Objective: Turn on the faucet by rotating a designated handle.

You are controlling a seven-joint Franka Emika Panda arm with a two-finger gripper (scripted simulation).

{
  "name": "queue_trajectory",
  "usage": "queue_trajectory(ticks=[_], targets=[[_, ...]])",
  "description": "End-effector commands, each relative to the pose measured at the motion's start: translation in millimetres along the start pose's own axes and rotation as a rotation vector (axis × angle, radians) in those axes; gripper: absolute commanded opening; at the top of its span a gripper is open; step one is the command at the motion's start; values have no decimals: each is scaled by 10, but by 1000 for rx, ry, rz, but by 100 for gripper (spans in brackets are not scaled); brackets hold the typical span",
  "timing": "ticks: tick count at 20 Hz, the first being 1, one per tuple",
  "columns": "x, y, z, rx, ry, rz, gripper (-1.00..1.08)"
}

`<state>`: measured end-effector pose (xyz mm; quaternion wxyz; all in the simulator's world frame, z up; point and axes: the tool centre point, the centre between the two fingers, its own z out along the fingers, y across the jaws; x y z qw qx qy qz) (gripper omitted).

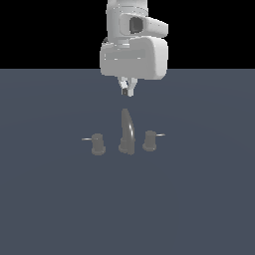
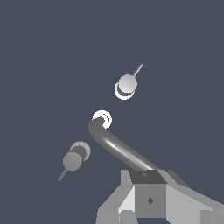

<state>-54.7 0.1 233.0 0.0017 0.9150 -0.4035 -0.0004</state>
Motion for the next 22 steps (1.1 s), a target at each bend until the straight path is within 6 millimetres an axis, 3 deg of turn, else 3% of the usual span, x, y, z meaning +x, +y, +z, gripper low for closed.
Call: queue_trajectory(ticks=[1, 15, 22], targets=[[139, -46, 173, 1, 0, 62, -100], [1000, -118, 1154, 0, 2, 418, -100], [1328, -65, 1511, 1, 1, 552, -100]])
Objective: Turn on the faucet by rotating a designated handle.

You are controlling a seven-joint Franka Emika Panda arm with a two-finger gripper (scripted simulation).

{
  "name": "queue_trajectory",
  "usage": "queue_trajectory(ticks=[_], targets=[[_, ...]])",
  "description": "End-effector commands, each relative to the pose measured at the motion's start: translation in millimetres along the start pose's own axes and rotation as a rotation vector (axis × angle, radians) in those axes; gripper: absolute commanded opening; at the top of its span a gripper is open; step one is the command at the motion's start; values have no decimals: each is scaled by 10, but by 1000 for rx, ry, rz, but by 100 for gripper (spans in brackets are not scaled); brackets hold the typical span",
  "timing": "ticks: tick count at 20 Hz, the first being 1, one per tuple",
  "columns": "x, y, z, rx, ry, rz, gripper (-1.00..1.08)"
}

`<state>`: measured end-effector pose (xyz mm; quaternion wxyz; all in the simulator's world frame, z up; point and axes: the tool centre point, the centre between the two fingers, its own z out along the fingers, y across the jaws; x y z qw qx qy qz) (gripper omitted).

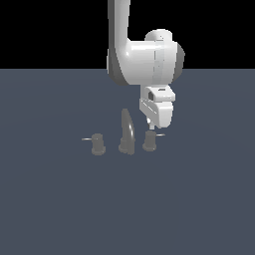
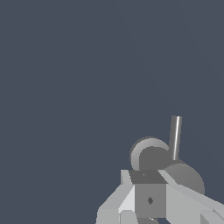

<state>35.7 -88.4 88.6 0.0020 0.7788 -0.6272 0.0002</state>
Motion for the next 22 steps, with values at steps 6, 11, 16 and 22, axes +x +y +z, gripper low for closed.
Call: queue_trajectory(ticks=[6, 11, 16, 22], targets=[[208, -67, 223, 2, -1, 88, -100], [236, -74, 253, 2, -2, 99, -100], [127, -154, 69, 32, -1, 75, -100], [322, 165, 204, 10, -2, 94, -100]])
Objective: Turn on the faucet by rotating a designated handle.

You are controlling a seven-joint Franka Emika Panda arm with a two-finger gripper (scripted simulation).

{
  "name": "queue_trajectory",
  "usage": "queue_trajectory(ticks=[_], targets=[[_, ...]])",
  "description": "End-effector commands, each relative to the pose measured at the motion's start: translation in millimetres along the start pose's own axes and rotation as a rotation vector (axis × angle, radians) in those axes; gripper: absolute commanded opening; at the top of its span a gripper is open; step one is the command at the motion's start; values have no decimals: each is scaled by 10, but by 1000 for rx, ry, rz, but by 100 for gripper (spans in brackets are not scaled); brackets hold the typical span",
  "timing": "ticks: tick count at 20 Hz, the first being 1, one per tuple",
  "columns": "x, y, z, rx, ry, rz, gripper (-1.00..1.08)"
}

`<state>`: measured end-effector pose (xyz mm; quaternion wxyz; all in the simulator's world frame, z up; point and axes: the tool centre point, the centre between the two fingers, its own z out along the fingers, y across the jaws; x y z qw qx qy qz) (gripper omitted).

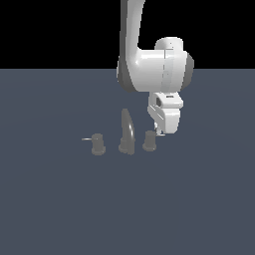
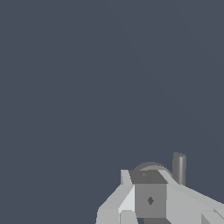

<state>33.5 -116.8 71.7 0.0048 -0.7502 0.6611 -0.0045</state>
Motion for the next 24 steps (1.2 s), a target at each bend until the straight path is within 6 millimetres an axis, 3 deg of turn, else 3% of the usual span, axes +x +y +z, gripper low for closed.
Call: queue_trajectory(ticks=[1, 3, 4, 16, 17, 18, 24], targets=[[96, 133, 55, -9, 0, 8, -100], [135, 186, 77, -13, 0, 11, -100], [44, 69, 23, 3, 0, -2, -100], [24, 516, 69, -12, 0, 10, -100], [24, 516, 69, -12, 0, 10, -100], [79, 367, 26, 17, 10, 11, -100], [-114, 544, 49, 2, 5, 11, -100]])
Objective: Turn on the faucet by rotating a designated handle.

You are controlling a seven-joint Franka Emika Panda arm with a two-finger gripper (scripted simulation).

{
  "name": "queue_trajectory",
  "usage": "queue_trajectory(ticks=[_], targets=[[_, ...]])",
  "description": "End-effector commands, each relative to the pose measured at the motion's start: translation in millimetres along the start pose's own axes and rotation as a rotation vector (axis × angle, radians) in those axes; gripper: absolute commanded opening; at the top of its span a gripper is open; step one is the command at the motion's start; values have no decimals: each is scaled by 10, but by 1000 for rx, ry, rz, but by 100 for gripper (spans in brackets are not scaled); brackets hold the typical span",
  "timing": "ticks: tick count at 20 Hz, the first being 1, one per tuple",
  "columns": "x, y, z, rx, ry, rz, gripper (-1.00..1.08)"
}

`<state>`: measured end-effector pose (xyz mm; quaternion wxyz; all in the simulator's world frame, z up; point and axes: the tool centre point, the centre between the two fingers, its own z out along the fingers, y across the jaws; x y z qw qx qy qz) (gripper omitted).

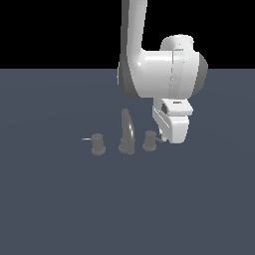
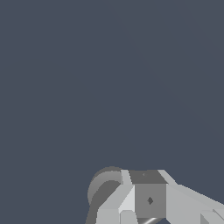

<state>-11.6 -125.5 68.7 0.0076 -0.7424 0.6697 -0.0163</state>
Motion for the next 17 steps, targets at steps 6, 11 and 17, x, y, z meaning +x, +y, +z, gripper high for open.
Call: queue_trajectory(ticks=[6, 11, 17], targets=[[-340, 275, 35, -33, -14, -12, -100], [-347, 199, 10, -22, -6, 4, -100], [-708, 164, 34, -33, -14, -12, -100]])
